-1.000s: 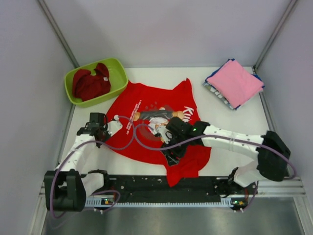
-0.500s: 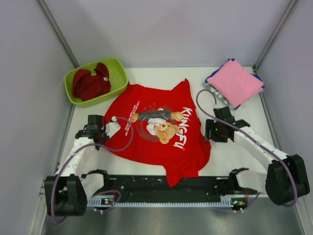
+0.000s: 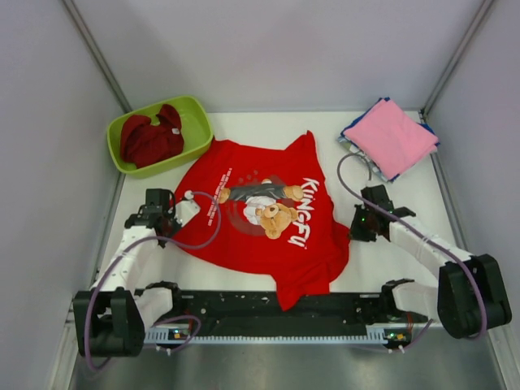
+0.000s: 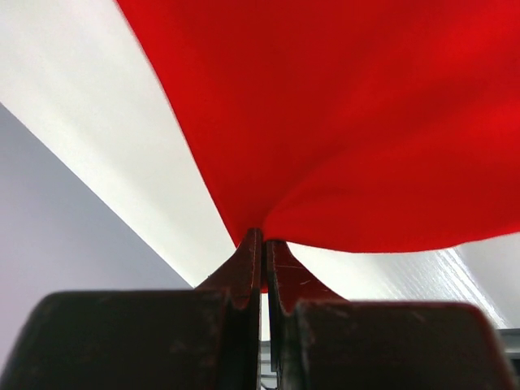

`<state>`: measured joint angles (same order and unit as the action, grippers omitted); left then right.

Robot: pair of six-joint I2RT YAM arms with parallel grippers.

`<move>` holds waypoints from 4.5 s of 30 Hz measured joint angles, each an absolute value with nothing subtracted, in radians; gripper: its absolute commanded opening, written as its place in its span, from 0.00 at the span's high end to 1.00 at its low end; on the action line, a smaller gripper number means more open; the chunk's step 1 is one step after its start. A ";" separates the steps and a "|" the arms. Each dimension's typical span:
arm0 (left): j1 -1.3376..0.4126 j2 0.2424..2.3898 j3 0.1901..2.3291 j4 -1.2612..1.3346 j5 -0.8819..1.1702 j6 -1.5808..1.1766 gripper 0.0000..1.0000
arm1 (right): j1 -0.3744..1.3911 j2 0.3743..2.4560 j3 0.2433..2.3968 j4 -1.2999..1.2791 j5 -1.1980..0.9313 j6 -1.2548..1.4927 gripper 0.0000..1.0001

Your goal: Fold and stack the t-shirts

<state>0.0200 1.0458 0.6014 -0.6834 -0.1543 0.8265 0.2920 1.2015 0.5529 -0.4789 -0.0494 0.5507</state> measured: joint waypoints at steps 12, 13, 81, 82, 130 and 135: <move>-0.006 1.061 0.666 -0.781 -0.009 0.799 1.00 | 0.029 1.131 0.790 -0.394 0.112 0.495 1.00; -0.017 1.053 0.654 -0.790 0.015 0.793 1.00 | 0.015 1.144 0.791 -0.387 0.113 0.493 1.00; -0.051 0.830 1.050 -1.186 0.153 0.725 1.00 | 1.159 1.056 1.236 -1.295 0.352 -0.429 1.00; -0.052 0.812 1.106 -1.218 0.162 0.729 1.00 | 1.159 1.037 1.269 -1.299 0.376 -0.424 1.00; -0.063 0.946 1.447 -1.129 0.158 0.816 1.00 | 0.727 0.939 1.428 -1.091 0.393 -1.140 1.00; -0.061 0.842 1.260 -1.289 0.210 0.868 1.00 | 0.920 1.052 1.251 -1.272 0.376 -0.814 1.00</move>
